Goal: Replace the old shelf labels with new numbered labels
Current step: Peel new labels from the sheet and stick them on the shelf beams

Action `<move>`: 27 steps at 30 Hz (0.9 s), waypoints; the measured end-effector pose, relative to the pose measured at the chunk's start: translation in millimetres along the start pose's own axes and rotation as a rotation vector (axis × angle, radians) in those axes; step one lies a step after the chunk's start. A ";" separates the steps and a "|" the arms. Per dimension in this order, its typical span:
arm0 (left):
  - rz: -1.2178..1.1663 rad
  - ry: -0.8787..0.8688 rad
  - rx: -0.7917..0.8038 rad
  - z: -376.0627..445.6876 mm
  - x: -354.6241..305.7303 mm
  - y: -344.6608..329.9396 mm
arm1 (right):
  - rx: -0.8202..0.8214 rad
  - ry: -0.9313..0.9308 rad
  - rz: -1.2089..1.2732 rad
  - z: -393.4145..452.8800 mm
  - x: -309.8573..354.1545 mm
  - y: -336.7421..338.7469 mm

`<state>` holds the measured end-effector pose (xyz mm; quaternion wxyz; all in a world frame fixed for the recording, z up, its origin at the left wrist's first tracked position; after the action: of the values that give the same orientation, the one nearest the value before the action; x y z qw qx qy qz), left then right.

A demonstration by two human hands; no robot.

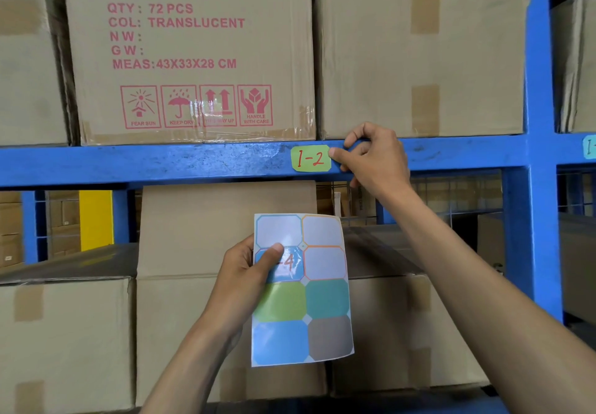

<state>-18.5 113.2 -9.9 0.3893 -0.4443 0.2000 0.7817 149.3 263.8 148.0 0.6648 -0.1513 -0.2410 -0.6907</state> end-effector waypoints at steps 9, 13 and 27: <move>-0.008 0.020 0.005 -3.6 6.4 -1.6 | -0.021 0.169 -0.293 -14.5 18.2 -10.2; -0.002 0.022 0.002 -5.6 8.2 -3.6 | -0.153 0.184 -0.387 -27.4 31.9 -13.5; -0.010 0.025 0.005 -8.1 10.3 -0.5 | -0.255 0.103 -0.488 -19.1 38.9 -11.5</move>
<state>-16.9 112.7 -22.9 0.3916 -0.4541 0.2046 0.7737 137.3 220.7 151.0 0.4659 -0.1360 -0.1476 -0.8618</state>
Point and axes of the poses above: each hand's wrist, its own z-axis towards the middle knuckle, its own y-axis out of the back of the hand, x = y × z, the point moved 10 cm from there along z, towards the middle knuckle
